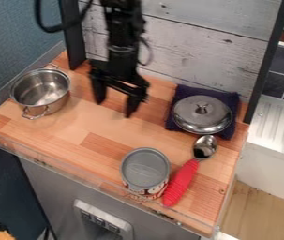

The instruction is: Move the lid to the bottom center of the table

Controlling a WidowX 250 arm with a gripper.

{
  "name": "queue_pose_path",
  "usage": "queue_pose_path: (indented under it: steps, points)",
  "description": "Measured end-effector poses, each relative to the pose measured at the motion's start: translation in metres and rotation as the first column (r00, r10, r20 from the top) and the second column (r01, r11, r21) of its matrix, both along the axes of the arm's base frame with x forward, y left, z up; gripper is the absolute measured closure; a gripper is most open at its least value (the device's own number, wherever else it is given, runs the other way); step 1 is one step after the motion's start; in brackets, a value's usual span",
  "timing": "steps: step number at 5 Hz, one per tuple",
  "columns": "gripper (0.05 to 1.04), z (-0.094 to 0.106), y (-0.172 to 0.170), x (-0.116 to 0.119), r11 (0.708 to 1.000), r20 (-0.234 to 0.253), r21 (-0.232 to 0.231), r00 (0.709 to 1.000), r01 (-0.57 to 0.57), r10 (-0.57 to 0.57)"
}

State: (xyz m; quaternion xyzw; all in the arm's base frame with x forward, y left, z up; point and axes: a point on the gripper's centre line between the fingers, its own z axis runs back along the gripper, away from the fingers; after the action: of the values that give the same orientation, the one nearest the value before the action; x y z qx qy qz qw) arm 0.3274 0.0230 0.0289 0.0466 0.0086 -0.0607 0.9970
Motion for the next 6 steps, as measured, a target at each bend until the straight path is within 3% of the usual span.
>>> queue_pose_path:
  steps: [2, 3, 5, 6]
  points:
    - [0.083, 0.028, -0.060, 0.034, 0.992, 0.119, -0.065, 0.988, 0.109, -0.100]
    - [0.083, 0.024, -0.075, 0.046, 0.989, 0.127, -0.080, 0.985, 0.129, -0.118]
    - [0.083, -0.003, -0.081, 0.057, 0.989, 0.071, -0.097, 0.992, 0.115, -0.108]
    - [0.136, -0.008, -0.085, 0.061, 0.988, 0.063, -0.105, 0.992, 0.112, -0.106]
